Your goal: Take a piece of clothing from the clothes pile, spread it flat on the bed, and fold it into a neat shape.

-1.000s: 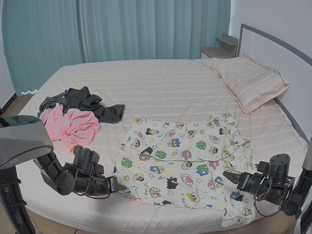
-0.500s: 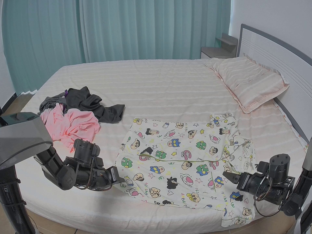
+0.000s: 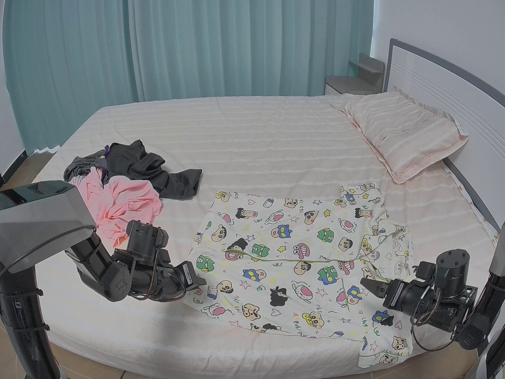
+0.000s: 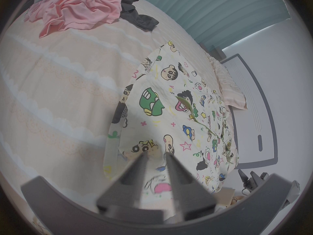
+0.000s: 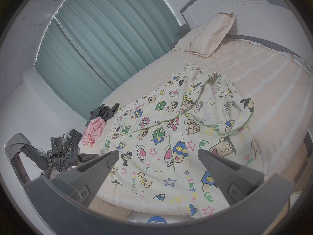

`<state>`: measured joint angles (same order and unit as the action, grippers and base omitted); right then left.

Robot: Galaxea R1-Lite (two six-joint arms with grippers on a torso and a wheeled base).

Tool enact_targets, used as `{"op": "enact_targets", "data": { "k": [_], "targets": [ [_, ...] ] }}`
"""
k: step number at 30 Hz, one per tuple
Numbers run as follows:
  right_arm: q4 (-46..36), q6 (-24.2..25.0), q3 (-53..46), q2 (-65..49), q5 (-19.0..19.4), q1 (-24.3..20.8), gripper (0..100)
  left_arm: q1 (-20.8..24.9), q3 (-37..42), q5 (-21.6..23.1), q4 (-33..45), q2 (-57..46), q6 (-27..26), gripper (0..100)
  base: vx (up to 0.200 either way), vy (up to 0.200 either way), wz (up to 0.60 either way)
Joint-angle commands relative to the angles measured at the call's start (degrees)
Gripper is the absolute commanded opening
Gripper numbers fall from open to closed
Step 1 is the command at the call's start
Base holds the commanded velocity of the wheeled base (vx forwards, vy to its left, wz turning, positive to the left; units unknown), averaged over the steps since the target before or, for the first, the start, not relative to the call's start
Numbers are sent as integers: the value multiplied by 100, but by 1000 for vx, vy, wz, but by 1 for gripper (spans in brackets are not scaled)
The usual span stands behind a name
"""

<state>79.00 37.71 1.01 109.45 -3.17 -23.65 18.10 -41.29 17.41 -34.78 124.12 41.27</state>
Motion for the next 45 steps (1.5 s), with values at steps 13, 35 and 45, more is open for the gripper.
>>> {"op": "enact_targets", "data": {
  "k": [13, 35, 45],
  "targets": [
    [2, 0, -92, 6, 1, -26, 100, -193, 60, 140, 85, -46, -356, 100, 0, 0, 0],
    [2, 0, -92, 6, 1, -26, 100, -149, 209, 650, -90, 130, -1912, 100, 0, 0, 0],
    [-7, 9, -92, 24, 1, -26, 100, 27, 394, 720, -134, 138, -2026, 100, 0, 0, 0]
  ]
}}
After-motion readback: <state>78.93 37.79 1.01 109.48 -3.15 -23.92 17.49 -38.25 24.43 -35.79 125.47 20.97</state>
